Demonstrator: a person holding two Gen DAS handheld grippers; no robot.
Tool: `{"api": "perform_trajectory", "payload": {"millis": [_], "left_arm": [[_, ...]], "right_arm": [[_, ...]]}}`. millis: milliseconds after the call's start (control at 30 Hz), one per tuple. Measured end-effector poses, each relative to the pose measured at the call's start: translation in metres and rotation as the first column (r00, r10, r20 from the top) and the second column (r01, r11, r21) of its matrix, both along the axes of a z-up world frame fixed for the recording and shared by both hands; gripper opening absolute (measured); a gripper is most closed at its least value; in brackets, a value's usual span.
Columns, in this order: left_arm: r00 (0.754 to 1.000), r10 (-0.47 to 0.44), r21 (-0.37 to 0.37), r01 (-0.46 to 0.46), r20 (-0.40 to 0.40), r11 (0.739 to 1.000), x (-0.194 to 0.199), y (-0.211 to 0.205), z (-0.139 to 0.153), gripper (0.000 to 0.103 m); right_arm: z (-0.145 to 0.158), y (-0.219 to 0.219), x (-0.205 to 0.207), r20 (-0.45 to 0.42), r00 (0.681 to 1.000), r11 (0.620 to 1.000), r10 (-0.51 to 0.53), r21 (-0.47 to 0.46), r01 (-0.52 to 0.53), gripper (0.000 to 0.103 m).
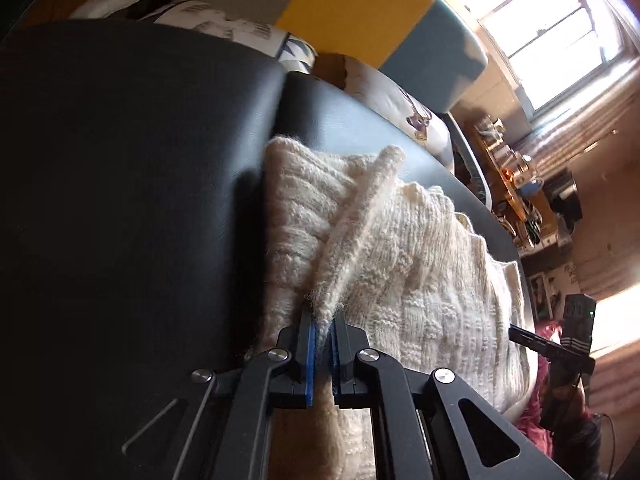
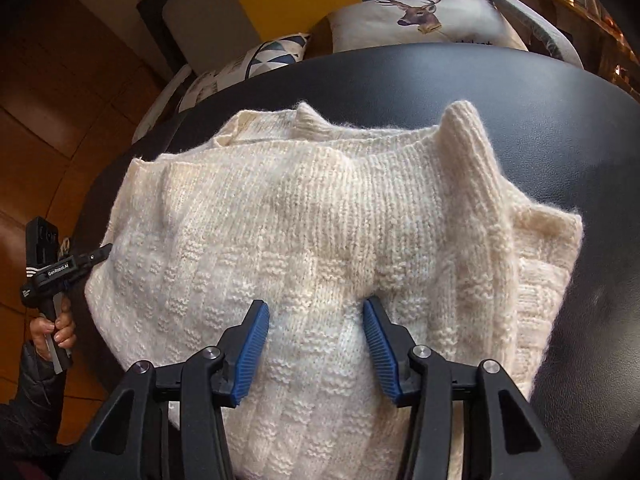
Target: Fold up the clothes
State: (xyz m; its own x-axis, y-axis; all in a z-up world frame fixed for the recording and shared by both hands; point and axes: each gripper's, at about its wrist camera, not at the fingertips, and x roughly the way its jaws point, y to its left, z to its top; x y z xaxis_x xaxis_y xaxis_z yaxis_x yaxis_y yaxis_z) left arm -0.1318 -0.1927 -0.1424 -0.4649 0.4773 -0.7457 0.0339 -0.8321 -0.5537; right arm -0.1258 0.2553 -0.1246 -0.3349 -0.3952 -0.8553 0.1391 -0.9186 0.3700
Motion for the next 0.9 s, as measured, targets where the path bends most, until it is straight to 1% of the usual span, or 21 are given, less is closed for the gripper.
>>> {"api": "perform_trajectory", "payload": {"millis": [33,67,100,133,167,233,267,300,333,367,433,500,533,567,667,733,767,800,833,867,900], "left_arm": [[1.0,0.009,-0.043,-0.01,-0.026,0.999,0.0,0.001,0.011,0.009],[0.998,0.015,-0.097,-0.021,-0.058,0.995,0.0,0.003,0.023,0.014],[0.994,0.01,-0.176,-0.028,-0.105,0.984,-0.003,0.009,0.038,0.016],[0.988,-0.026,-0.223,-0.009,-0.153,0.975,-0.008,0.017,0.053,0.025],[0.977,-0.088,-0.235,0.042,-0.192,0.971,-0.014,0.03,0.066,0.037],[0.939,-0.221,-0.25,0.155,-0.264,0.956,-0.028,0.059,0.09,0.05],[0.916,-0.3,-0.285,0.222,-0.266,0.932,-0.035,0.078,0.09,0.052],[0.889,-0.38,-0.325,0.29,-0.257,0.9,-0.042,0.097,0.088,0.053],[0.855,-0.457,-0.363,0.356,-0.245,0.861,-0.049,0.116,0.085,0.055],[0.816,-0.53,-0.401,0.417,-0.23,0.816,-0.057,0.136,0.083,0.056],[0.722,-0.665,-0.47,0.529,-0.189,0.707,-0.071,0.174,0.079,0.056],[0.674,-0.731,-0.503,0.598,-0.104,0.623,-0.085,0.192,0.06,0.056],[0.658,-0.75,-0.496,0.632,-0.063,0.596,-0.091,0.193,0.051,0.056],[0.657,-0.753,-0.495,0.644,-0.033,0.583,-0.096,0.19,0.043,0.056],[0.649,-0.761,-0.442,0.687,0.017,0.576,-0.098,0.174,0.031,0.056],[0.65,-0.76,-0.426,0.694,0.024,0.58,-0.095,0.168,0.029,0.056],[0.657,-0.754,-0.426,0.688,0.021,0.588,-0.093,0.167,0.028,0.054],[0.67,-0.742,-0.422,0.676,0.012,0.603,-0.091,0.166,0.028,0.05],[0.68,-0.733,-0.417,0.666,-0.002,0.619,-0.088,0.164,0.028,0.029],[0.692,-0.722,-0.413,0.651,-0.022,0.637,-0.085,0.162,0.031,0.012],[0.704,-0.709,-0.409,0.635,-0.044,0.656,-0.083,0.161,0.035,0.011]], "right_arm": [[0.001,-0.002,0.001,-0.008,1.0,1.0,0.005,0.008,-0.004,0.05],[0.003,-0.002,0.001,-0.016,1.0,1.0,0.0,0.009,0.0,0.05],[0.006,-0.001,-0.001,-0.025,1.0,1.0,-0.011,0.007,0.011,0.051],[0.009,0.0,-0.002,-0.033,0.999,1.0,-0.022,0.005,0.022,0.051],[0.013,0.001,-0.004,-0.044,0.998,0.999,-0.035,-0.004,0.035,0.052],[0.02,0.006,-0.007,-0.067,0.996,0.998,-0.057,-0.02,0.056,0.055],[0.022,0.007,-0.009,-0.073,0.995,0.998,-0.062,-0.017,0.061,0.055],[0.023,0.007,-0.011,-0.076,0.995,0.998,-0.062,-0.011,0.061,0.055],[0.024,0.006,-0.013,-0.075,0.995,0.998,-0.06,-0.004,0.059,0.055],[0.024,0.005,-0.016,-0.071,0.996,0.998,-0.057,0.006,0.058,0.055],[0.022,0.003,-0.018,-0.063,0.997,0.998,-0.044,0.032,0.046,0.055],[0.022,0.0,-0.019,-0.061,0.998,0.998,-0.015,0.06,0.019,0.055],[0.022,-0.001,-0.019,-0.061,0.998,0.998,0.0,0.07,0.004,0.055],[0.023,-0.002,-0.02,-0.063,0.998,0.998,0.017,0.068,-0.013,0.055],[0.026,-0.006,-0.026,-0.061,0.996,0.997,0.065,0.049,-0.062,0.055],[0.02,-0.01,-0.033,-0.035,0.996,0.993,0.084,0.089,-0.081,0.055],[0.016,-0.013,-0.036,-0.021,0.996,0.99,0.092,0.113,-0.089,0.055],[0.011,-0.017,-0.038,-0.005,0.995,0.986,0.101,0.131,-0.099,0.055],[0.009,-0.02,-0.038,-0.007,0.994,0.983,0.107,0.153,-0.105,0.056],[0.009,-0.024,-0.036,-0.02,0.993,0.978,0.114,0.177,-0.108,0.056],[0.009,-0.028,-0.034,-0.033,0.992,0.973,0.12,0.201,-0.111,0.055]]}}
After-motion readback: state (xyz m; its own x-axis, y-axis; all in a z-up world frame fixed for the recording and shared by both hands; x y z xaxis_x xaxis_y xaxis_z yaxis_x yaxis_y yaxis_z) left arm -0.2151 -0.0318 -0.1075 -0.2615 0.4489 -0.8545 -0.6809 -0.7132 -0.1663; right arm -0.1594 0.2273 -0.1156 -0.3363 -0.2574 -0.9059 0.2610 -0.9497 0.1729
